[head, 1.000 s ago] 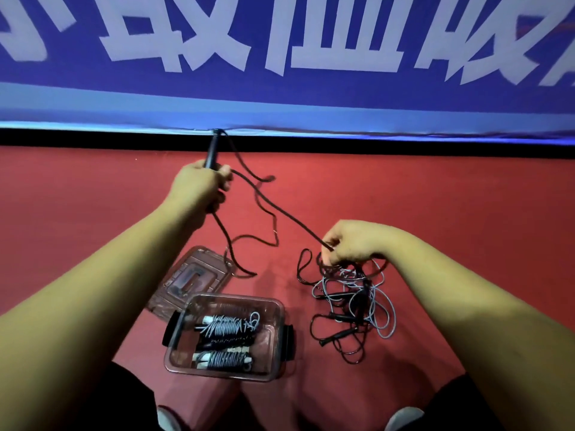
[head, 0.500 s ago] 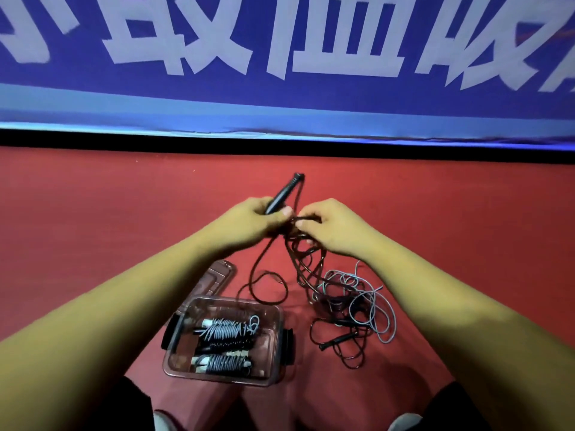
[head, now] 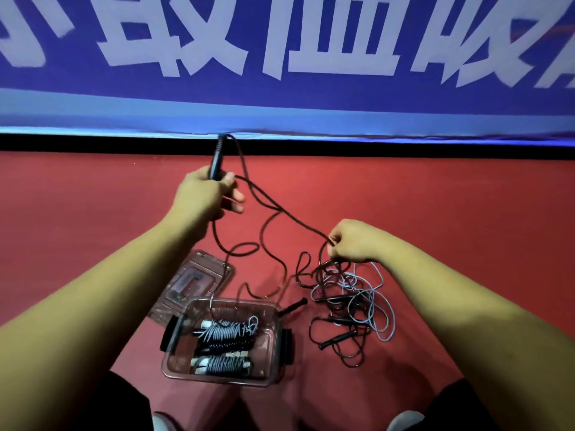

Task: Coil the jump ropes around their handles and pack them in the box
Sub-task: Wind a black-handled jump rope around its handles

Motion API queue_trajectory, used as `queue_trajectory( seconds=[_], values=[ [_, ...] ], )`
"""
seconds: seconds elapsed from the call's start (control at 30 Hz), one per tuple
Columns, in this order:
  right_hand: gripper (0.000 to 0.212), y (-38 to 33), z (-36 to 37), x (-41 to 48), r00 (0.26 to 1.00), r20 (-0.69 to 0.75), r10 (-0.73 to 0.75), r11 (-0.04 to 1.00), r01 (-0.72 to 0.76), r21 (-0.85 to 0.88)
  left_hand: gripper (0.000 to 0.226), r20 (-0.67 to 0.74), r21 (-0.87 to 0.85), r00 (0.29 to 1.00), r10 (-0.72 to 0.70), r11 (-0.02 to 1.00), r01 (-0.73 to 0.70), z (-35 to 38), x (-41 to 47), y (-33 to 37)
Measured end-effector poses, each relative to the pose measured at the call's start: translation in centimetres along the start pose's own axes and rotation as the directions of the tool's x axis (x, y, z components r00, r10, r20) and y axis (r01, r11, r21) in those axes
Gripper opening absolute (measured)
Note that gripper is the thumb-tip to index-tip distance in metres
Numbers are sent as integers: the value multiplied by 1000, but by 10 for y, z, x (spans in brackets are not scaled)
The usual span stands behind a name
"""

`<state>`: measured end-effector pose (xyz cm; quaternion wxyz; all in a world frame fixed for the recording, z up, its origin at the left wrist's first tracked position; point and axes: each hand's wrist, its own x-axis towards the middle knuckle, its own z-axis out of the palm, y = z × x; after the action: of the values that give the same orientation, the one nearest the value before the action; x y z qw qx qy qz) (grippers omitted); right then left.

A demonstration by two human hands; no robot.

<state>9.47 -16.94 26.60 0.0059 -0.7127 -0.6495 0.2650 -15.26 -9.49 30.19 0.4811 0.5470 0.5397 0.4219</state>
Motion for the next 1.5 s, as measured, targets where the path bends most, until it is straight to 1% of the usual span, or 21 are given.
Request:
queue_trajectory(
  seconds=[0.07, 0.13, 0.2, 0.23, 0.27, 0.37, 0.4, 0.47, 0.63, 0.77, 0.87, 0.97, 1.07, 1.13, 1.2, 1.23, 1.3, 1.33, 1.37, 1.43, 1.5],
  values=[
    [23, 4, -1, 3, 993, -121, -4, 999, 9, 43, 12, -10, 38, 1000, -22, 999, 22, -11, 7, -3],
    [22, 0, -3, 3, 973, -224, -54, 992, 78, 103, 9, 27, 268, 1000, -2, 963, -6, -16, 12, -10],
    [21, -11, -4, 1, 950, -291, -116, 982, 154, 112, 12, 75, 633, 991, 112, 763, -134, -16, 11, -14],
    [20, -18, -5, -2, 941, -302, -154, 977, 191, 99, 14, 120, 711, 975, 187, 670, -216, -11, 6, -14],
    [18, -25, -4, -5, 935, -296, -198, 970, 230, 78, 19, 183, 703, 955, 232, 648, -292, -5, 0, -13],
    [14, -44, -1, -8, 909, -282, -307, 939, 337, 66, 22, 416, 460, 898, 143, 819, -343, 15, -16, -12],
    [13, -47, -1, -8, 899, -300, -318, 930, 357, 84, 15, 484, 430, 869, 102, 837, -338, 20, -20, -13],
    [12, -48, -3, -5, 892, -338, -300, 922, 362, 139, 21, 523, 405, 848, 83, 852, -333, 25, -22, -17],
    [10, -32, -3, 1, 915, -278, -294, 913, 355, 202, 28, 396, 340, 915, 84, 912, -231, 27, -17, -15],
    [14, -13, -5, 6, 958, -188, -216, 950, 251, 185, 27, 231, 48, 973, -18, 999, 7, 25, -9, -8],
    [18, -6, -4, 8, 981, -137, -138, 980, 155, 122, 24, 157, -186, 978, -135, 969, 163, 21, -3, -8],
    [18, 3, 0, 12, 998, -23, -65, 997, 66, 42, 26, 138, -306, 958, -252, 909, 284, 16, 4, -8],
    [17, 16, 2, 14, 998, -30, 63, 986, -67, -150, 29, 75, -450, 954, -290, 844, 292, -2, 12, -3],
    [16, 20, 0, 13, 994, -69, 82, 996, -85, -36, 28, -24, -359, 975, -221, 912, 198, -17, 14, 2],
    [16, 13, -6, 9, 994, -109, 19, 983, 2, 185, 25, -78, 78, 995, -61, 995, 67, -26, 17, -3],
    [17, 7, -8, 6, 993, -116, -12, 959, 44, 279, 24, -74, 357, 997, 26, 934, 2, -28, 20, -10],
    [18, -11, -9, -2, 988, -117, -105, 914, 142, 379, 25, -7, 738, 983, 185, 664, -120, -24, 21, -22],
    [18, -20, -8, -6, 980, -124, -156, 906, 191, 377, 26, 48, 791, 965, 257, 580, -194, -19, 19, -25],
    [18, -29, -6, -8, 971, -133, -199, 904, 235, 358, 26, 109, 773, 946, 305, 573, -273, -12, 15, -25],
    [17, -41, -3, -10, 951, -172, -257, 901, 300, 315, 22, 258, 597, 929, 264, 712, -369, 3, -1, -19],
    [17, -47, -4, -11, 937, -228, -265, 891, 329, 313, 25, 473, 352, 875, 101, 889, -293, 17, -16, -17]
  ],
)
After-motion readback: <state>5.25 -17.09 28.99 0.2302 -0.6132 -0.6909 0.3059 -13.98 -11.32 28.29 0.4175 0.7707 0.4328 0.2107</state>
